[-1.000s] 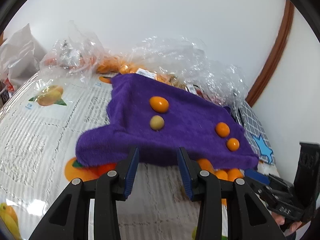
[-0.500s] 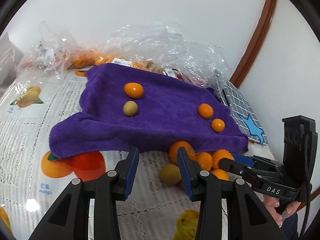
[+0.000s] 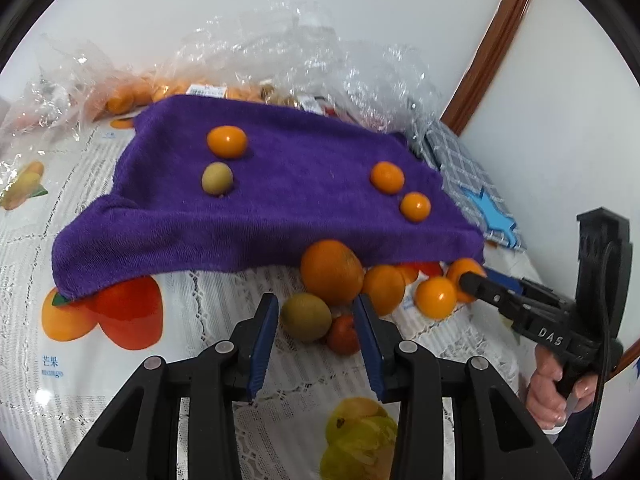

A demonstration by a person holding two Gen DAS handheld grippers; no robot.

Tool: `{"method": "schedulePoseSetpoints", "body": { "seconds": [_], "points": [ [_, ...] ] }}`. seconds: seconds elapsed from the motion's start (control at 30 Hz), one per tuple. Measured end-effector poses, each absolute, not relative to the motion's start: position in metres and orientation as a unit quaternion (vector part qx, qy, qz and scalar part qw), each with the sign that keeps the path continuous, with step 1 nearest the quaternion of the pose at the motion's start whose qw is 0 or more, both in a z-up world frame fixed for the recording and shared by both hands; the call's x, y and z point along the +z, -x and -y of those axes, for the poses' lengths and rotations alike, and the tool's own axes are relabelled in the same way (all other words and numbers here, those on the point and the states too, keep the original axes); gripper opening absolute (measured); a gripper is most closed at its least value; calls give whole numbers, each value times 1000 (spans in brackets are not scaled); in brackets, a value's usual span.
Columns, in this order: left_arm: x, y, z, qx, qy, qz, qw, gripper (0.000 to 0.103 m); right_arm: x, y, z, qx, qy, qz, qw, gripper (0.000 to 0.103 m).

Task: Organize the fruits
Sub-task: 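Grasp a large orange with the right tool while the left grasps a yellow fruit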

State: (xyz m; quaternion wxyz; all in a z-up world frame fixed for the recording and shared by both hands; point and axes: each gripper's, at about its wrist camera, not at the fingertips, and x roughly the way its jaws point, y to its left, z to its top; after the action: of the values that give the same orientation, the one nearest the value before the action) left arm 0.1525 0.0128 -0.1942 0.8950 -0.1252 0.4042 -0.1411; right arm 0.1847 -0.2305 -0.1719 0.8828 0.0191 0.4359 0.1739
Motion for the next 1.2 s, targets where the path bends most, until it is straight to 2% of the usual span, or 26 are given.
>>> {"method": "schedulePoseSetpoints", "body": {
  "seconds": [0.13,0.43,0.83,1.2],
  "points": [
    [-198,-155,-16,-129,134,-412,892,26,-175,-188,230,168,-18,-444,880,42],
    [-188,-148,-29,-85,125,-386,910,26,-182,-192,226,163,-14,-460,873,43],
    [-198,-163,-27,-53,101,-429,896,27,-184,-191,219,159,9,-468,869,44],
    [-195,-155,-39,-57,142,-399,904,26,-178,-186,228,168,-11,-445,880,42]
  ]
}}
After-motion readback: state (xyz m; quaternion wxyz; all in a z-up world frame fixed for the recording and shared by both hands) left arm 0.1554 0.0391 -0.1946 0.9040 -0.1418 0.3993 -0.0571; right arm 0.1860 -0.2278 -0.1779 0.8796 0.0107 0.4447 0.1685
